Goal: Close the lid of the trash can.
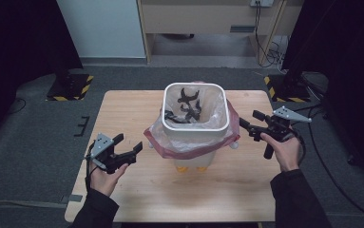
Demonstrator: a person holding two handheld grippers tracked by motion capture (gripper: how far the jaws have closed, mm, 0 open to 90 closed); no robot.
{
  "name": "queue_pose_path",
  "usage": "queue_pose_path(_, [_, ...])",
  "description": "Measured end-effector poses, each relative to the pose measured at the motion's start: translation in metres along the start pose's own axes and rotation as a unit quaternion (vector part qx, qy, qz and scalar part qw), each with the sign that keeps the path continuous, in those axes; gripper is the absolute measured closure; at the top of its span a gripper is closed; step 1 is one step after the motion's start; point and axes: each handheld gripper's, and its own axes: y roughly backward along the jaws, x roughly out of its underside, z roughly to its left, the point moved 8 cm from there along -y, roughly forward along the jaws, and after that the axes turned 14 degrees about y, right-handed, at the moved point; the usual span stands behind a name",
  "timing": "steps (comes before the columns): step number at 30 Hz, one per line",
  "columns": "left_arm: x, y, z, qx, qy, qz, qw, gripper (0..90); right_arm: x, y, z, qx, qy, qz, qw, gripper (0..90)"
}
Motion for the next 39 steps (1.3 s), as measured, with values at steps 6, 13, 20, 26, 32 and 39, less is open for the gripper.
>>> queue_pose_path(6, [0.025,-0.007,0.016,-0.017,0.004,0.045,0.9988,13.3,0.030,0.000,-0.002,0.001,-0.008,0.029,0.9995,19.5])
queue_pose_path(13, [0.050,-0.017,0.031,-0.035,0.002,0.102,0.9942,10.5,0.064,-0.001,-0.003,-0.001,-0.010,0.064,0.9979,18.4])
queue_pose_path(20, [0.069,-0.019,0.055,-0.068,-0.016,0.150,0.9862,9.6,0.103,0.001,-0.006,-0.002,0.001,0.124,0.9922,15.7])
queue_pose_path(26, [0.082,-0.017,0.078,-0.103,-0.018,0.187,0.9768,9.6,0.133,0.007,-0.016,0.005,0.009,0.180,0.9837,14.4])
queue_pose_path(32, [0.090,-0.021,0.089,-0.117,-0.024,0.211,0.9702,8.8,0.159,0.014,-0.027,0.018,0.026,0.232,0.9722,13.6])
queue_pose_path(39, [0.095,-0.023,0.097,-0.129,-0.027,0.222,0.9660,7.3,0.182,0.019,-0.037,0.026,0.046,0.277,0.9595,10.8])
